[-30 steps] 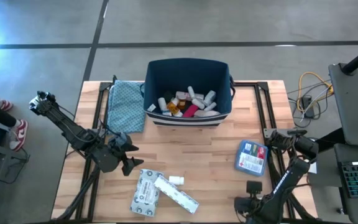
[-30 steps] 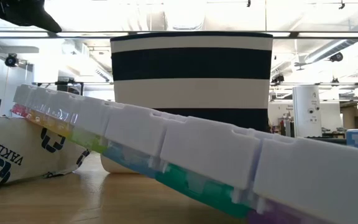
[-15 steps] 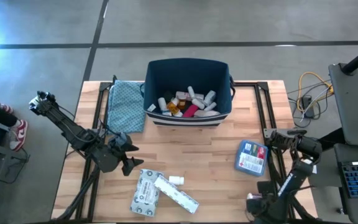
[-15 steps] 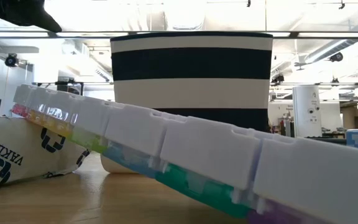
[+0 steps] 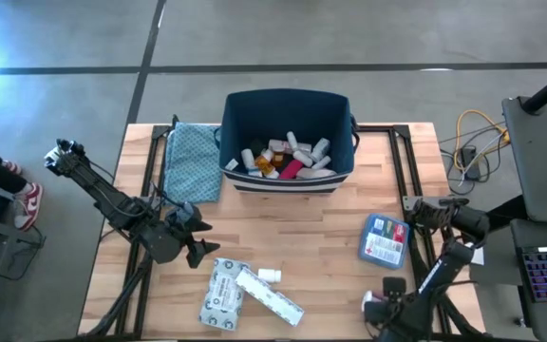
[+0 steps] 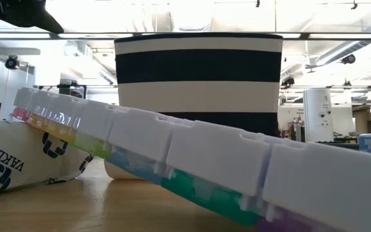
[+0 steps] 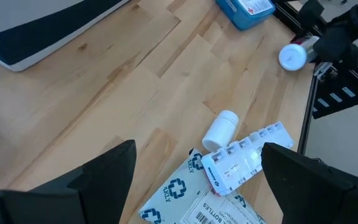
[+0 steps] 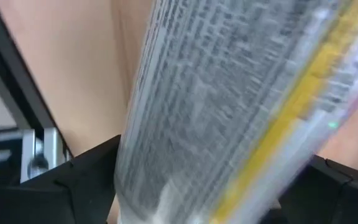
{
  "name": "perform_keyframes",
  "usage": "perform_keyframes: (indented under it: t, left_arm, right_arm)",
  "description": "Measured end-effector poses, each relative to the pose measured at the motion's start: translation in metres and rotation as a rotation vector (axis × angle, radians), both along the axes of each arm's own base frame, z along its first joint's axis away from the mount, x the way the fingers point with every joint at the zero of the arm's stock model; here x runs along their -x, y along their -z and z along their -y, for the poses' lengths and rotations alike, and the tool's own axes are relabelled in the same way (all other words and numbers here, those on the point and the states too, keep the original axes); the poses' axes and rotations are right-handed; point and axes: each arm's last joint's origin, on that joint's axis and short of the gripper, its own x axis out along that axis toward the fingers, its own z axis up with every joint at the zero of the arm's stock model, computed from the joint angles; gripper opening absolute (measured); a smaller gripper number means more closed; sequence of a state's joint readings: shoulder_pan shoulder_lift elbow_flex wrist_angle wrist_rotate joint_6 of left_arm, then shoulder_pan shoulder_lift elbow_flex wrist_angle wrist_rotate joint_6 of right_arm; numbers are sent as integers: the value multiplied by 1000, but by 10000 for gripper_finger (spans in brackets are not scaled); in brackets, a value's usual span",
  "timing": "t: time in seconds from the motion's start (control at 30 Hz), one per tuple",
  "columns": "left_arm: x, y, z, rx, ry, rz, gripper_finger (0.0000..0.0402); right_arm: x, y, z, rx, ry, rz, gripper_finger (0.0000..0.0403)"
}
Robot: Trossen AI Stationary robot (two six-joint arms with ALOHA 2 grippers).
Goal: Pick & place medical supplies in basket/bin
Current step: Put the white pill bottle into the bin
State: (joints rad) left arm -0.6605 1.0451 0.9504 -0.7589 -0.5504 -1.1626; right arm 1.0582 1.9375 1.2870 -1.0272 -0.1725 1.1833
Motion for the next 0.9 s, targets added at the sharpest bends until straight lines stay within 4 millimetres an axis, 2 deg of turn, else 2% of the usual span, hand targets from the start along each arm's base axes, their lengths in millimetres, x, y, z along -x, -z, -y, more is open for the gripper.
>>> perform_keyframes:
  t: [0.3, 0.53, 0.9]
  left_arm:
    - [0, 0, 0, 0, 0, 0, 324]
    - [0, 0, 0, 0, 0, 0, 324]
    - [0, 0, 0, 6, 6, -4, 324]
  right_arm:
    - [-20, 3, 8, 29, 193, 78, 343]
    - [-38, 11, 29, 67, 306, 79, 335]
    - [-56, 13, 51, 70, 284, 43, 252]
